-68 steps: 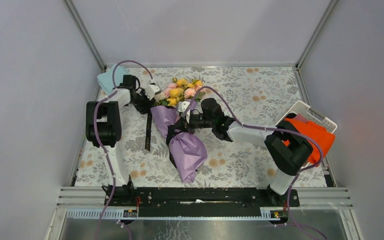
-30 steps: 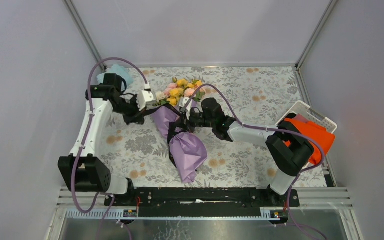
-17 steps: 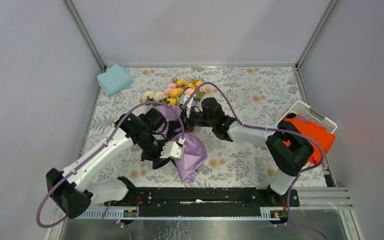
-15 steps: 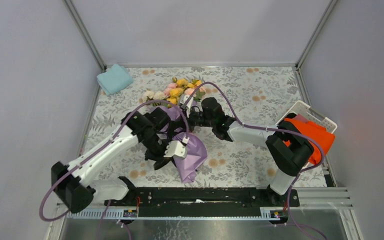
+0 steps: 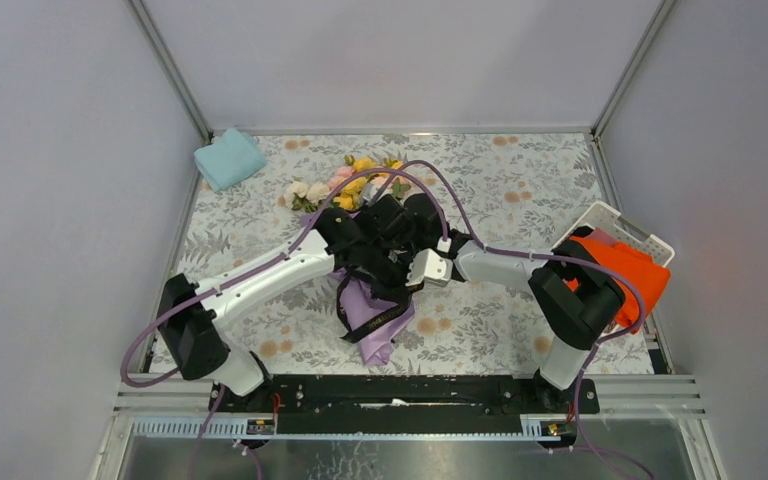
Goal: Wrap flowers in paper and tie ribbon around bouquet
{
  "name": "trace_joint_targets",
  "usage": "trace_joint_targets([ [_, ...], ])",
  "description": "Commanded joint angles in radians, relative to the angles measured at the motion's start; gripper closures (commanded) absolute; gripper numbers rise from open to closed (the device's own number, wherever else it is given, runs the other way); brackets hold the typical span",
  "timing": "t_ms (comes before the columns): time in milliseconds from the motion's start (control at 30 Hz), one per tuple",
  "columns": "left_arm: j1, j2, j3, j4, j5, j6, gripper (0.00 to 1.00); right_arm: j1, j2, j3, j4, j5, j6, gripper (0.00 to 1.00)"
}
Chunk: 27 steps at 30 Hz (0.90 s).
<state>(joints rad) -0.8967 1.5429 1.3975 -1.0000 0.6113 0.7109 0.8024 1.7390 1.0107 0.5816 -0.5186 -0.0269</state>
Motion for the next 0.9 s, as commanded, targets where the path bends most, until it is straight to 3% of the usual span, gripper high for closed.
trace_joint_targets([
  [0, 0.000, 0.007, 0.010, 0.134, 0.047, -0.122, 0.69, -0.018, 0.013, 0.029, 0.067, -0.031, 0.047, 1.00],
  [67, -0.001, 0.001, 0.013, 0.113, 0.030, -0.106, 0.50, -0.017, 0.021, 0.040, 0.049, -0.036, 0.043, 1.00],
  [200, 0.018, -0.068, 0.040, 0.038, -0.079, -0.032, 0.38, -0.017, 0.033, 0.052, 0.030, -0.036, 0.032, 1.00],
  [300, 0.121, -0.129, 0.086, -0.016, -0.048, -0.028, 0.37, -0.017, 0.038, 0.067, 0.014, -0.041, 0.031, 1.00],
  [400, 0.327, -0.188, 0.081, -0.017, 0.055, -0.047, 0.40, -0.016, 0.038, 0.074, 0.014, -0.047, 0.033, 1.00],
  [500, 0.568, -0.247, -0.058, 0.033, 0.142, 0.028, 0.50, -0.014, 0.042, 0.080, 0.015, -0.070, 0.032, 1.00],
  [600, 0.708, -0.246, -0.190, 0.078, 0.180, 0.111, 0.47, -0.008, 0.041, 0.057, 0.051, -0.108, -0.037, 1.00],
  [733, 0.726, -0.203, -0.232, 0.095, 0.232, 0.159, 0.35, 0.004, 0.024, 0.017, 0.104, -0.155, -0.153, 1.00],
  [867, 0.726, -0.163, -0.217, 0.123, 0.277, 0.139, 0.32, 0.004, 0.024, 0.006, 0.156, -0.182, -0.189, 1.00],
])
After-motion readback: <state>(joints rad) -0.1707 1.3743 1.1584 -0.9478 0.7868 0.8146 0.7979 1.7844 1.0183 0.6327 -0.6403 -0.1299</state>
